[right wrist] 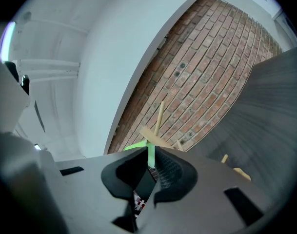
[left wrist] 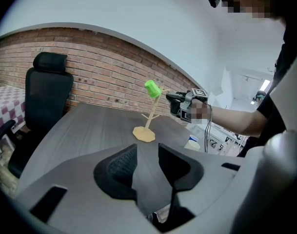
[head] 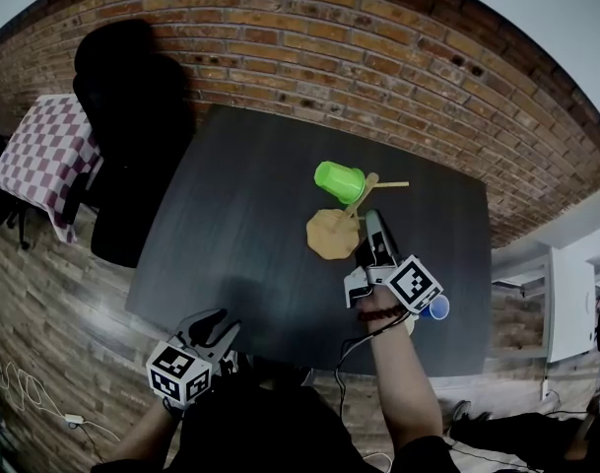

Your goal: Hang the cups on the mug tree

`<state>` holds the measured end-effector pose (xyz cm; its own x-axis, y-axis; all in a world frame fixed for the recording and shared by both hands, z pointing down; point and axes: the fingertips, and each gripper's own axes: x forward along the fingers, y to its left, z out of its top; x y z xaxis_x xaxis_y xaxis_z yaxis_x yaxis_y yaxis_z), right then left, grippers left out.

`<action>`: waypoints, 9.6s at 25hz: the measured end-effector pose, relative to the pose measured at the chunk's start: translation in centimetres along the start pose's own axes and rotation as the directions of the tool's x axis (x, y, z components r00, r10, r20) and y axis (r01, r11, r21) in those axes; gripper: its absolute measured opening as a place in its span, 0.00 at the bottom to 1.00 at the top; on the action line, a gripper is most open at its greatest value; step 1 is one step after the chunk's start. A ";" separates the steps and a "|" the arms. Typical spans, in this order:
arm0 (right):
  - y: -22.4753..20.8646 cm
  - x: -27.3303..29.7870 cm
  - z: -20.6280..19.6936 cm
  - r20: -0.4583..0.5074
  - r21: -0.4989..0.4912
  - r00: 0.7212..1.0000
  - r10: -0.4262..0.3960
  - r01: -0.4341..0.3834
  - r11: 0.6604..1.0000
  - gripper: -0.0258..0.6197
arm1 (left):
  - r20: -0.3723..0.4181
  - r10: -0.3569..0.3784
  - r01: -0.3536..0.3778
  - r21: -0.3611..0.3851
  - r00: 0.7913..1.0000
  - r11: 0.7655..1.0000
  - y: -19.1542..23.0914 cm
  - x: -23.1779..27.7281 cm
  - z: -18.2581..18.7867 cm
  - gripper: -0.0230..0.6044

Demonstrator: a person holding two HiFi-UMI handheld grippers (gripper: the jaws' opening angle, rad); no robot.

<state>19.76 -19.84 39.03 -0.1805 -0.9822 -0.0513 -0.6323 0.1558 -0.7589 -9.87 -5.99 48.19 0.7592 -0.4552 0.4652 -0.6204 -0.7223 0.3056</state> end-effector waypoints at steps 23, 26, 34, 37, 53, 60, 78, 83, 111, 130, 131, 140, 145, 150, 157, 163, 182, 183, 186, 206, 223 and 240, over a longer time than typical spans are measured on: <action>5.2 -13.8 -9.1 -0.256 -0.408 0.956 -0.146 0.030 0.912 0.10 | 0.158 0.028 -0.031 0.017 0.987 0.999 -2.1 -1.0 3.7 0.24; 5.7 -15.9 -11.5 -0.299 -0.439 0.934 -0.194 0.046 0.897 0.10 | 0.193 0.000 -0.010 0.051 0.981 0.999 -3.5 -1.1 4.9 0.20; 5.9 -17.5 -14.3 -0.330 -0.517 0.912 -0.243 0.041 0.855 0.10 | 0.180 -0.109 0.099 0.065 0.978 0.993 -6.7 0.3 4.9 0.19; 6.2 -17.4 -15.0 -0.353 -0.510 0.907 -0.229 0.019 0.860 0.10 | 0.157 -0.168 0.158 0.074 0.973 0.985 -8.3 0.8 4.3 0.19; 6.8 -17.3 -16.0 -0.393 -0.525 0.894 -0.215 -0.026 0.851 0.10 | 0.151 -0.363 0.342 0.146 0.920 0.928 -12.4 1.5 4.2 0.19; 6.8 -17.4 -15.9 -0.388 -0.522 0.895 -0.221 -0.016 0.853 0.10 | 0.169 -0.374 0.349 0.162 0.912 0.923 -12.4 1.8 4.3 0.19; 5.3 -19.1 -14.1 -0.255 -0.502 0.889 -0.381 0.215 0.838 0.10 | 0.134 -0.453 0.444 0.092 0.881 0.891 -10.4 1.8 4.3 0.19; 2.4 -21.6 -12.4 -0.177 -0.476 0.836 -0.520 0.390 0.788 0.10 | 0.121 -0.509 0.507 0.051 0.852 0.861 -8.8 1.7 3.5 0.19; -27.8 -34.3 6.1 -0.187 -0.270 0.657 -0.730 0.680 0.681 0.25 | 0.111 -0.157 0.143 0.122 0.981 0.982 -15.3 7.3 3.9 0.19; -32.1 -31.9 3.4 -0.445 -0.184 0.668 -0.597 0.584 0.791 0.11 | 0.139 -0.008 -0.004 0.080 0.990 0.997 -19.3 8.1 2.3 0.19; -31.9 -31.8 3.7 -0.432 -0.181 0.678 -0.595 0.581 0.794 0.11 | 0.140 -0.006 -0.005 0.074 0.990 0.997 -19.3 8.1 2.2 0.19; -28.9 -30.7 6.7 -0.306 -0.233 0.734 -0.606 0.560 0.795 0.10 | 0.135 -0.031 0.021 0.074 0.990 0.997 -19.2 7.8 2.4 0.19; -26.3 -29.7 7.7 -0.257 -0.278 0.755 -0.604 0.540 0.794 0.10 | 0.131 -0.050 0.041 0.068 0.990 0.997 -18.4 7.3 2.4 0.19; -23.3 -28.3 8.9 -0.195 -0.331 0.777 -0.599 0.523 0.786 0.10 | 0.128 -0.064 0.057 0.060 0.990 0.997 -17.3 6.5 2.4 0.19; -19.5 -25.9 10.4 -0.083 -0.474 0.783 -0.617 0.513 0.715 0.10 | 0.137 -0.075 0.071 0.038 0.988 0.997 -14.9 4.7 2.5 0.19; -15.4 -22.9 11.7 0.030 -0.591 0.801 -0.599 0.497 0.635 0.10 | 0.143 -0.082 0.079 0.028 0.986 0.996 -12.8 3.0 2.4 0.19; -9.6 -11.4 9.8 0.127 -0.841 0.803 -0.582 0.398 0.366 0.10 | 0.201 -0.016 0.034 -0.085 0.979 0.996 -5.4 -2.9 1.5 0.19; -9.6 -10.7 9.6 0.126 -0.847 0.802 -0.584 0.394 0.357 0.10 | 0.202 -0.008 0.028 -0.098 0.979 0.995 -4.9 -3.2 1.3 0.19; -9.9 -8.7 8.8 0.128 -0.867 0.796 -0.591 0.379 0.323 0.10 | 0.198 0.015 0.012 -0.136 0.980 0.991 -3.8 -3.9 0.6 0.19; -13.3 -0.3 4.3 0.096 -0.957 0.761 -0.642 0.248 0.151 0.10 | 0.187 0.082 -0.055 -0.144 0.979 0.988 -1.6 -5.5 0.5 0.19; -14.3 2.2 1.1 0.152 -0.988 0.748 -0.646 0.121 -0.092 0.10 | 0.159 0.113 -0.087 -0.163 0.981 0.983 -0.5 -5.3 0.2 0.19; -12.8 1.7 -4.8 0.187 -0.921 0.784 -0.592 -0.069 -0.383 0.10 | 0.147 0.100 -0.076 -0.162 0.984 0.984 -0.4 -4.5 0.0 0.19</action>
<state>23.94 -23.00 51.82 0.3738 -0.8819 0.2874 -0.4398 0.1043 0.8920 -12.99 -3.62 46.02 0.7139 -0.5966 0.3665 -0.6999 -0.5918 0.3999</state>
